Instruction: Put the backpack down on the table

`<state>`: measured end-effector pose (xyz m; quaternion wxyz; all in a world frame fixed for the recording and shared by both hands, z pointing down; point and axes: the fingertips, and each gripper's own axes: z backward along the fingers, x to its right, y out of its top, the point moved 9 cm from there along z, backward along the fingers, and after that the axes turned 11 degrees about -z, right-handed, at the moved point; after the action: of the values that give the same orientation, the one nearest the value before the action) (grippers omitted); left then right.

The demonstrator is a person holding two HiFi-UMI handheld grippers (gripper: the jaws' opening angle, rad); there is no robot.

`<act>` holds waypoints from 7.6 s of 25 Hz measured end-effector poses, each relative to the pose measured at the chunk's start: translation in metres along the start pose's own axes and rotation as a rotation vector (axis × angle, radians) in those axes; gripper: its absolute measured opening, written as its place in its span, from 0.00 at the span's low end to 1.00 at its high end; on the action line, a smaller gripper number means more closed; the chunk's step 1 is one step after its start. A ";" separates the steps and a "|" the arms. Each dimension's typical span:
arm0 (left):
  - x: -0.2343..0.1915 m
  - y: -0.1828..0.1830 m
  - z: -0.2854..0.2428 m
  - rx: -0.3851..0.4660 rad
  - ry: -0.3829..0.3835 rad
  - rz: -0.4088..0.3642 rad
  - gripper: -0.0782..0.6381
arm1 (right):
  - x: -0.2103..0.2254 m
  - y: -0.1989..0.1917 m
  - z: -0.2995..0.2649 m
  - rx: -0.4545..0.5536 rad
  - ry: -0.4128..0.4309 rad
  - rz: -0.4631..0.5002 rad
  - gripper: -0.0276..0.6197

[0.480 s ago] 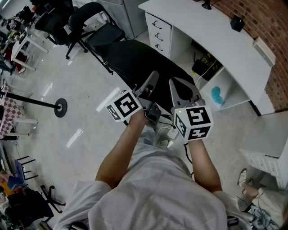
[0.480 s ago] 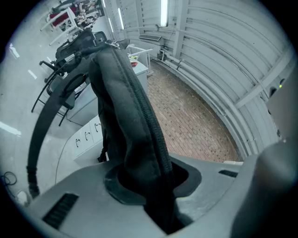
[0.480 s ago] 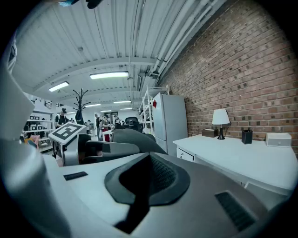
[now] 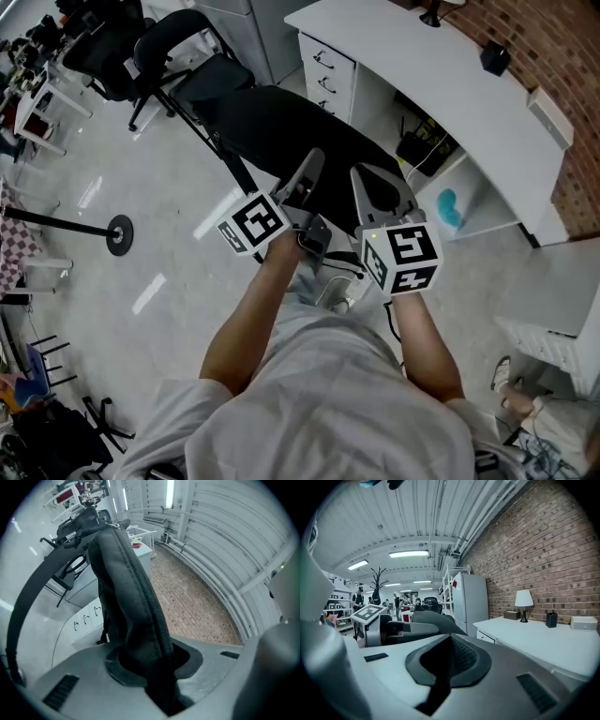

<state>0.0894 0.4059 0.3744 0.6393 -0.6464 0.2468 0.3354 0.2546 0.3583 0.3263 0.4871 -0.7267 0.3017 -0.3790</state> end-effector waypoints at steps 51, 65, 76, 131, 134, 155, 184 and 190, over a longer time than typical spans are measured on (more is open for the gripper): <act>-0.183 0.194 -0.208 -0.079 -0.082 0.033 0.25 | 0.051 0.102 -0.299 0.021 -0.080 0.019 0.05; -0.190 0.195 -0.322 -0.040 -0.057 0.050 0.25 | 0.153 0.144 -0.344 0.028 -0.043 0.006 0.05; -0.181 0.195 -0.403 -0.043 -0.079 0.046 0.25 | 0.227 0.174 -0.367 0.031 -0.041 -0.007 0.05; -0.291 0.196 -0.705 -0.393 -0.354 0.288 0.25 | 0.372 0.227 -0.533 0.063 -0.602 -0.147 0.05; -0.294 0.185 -0.717 -0.405 -0.347 0.299 0.25 | 0.380 0.223 -0.535 0.048 -0.612 -0.153 0.05; -0.316 0.127 -0.782 -0.378 -0.264 0.344 0.25 | 0.469 0.211 -0.560 -0.066 -0.502 -0.172 0.05; -0.360 0.101 -0.746 -0.390 -0.266 0.482 0.28 | 0.444 0.174 -0.576 -0.114 -0.481 -0.218 0.05; -0.364 0.098 -0.741 -0.377 -0.285 0.535 0.35 | 0.434 0.169 -0.575 -0.120 -0.494 -0.222 0.05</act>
<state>-0.1338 -0.3746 0.5508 0.4263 -0.6124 0.2491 0.6174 -0.0126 -0.3264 0.4168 0.4575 -0.8532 0.1144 -0.2228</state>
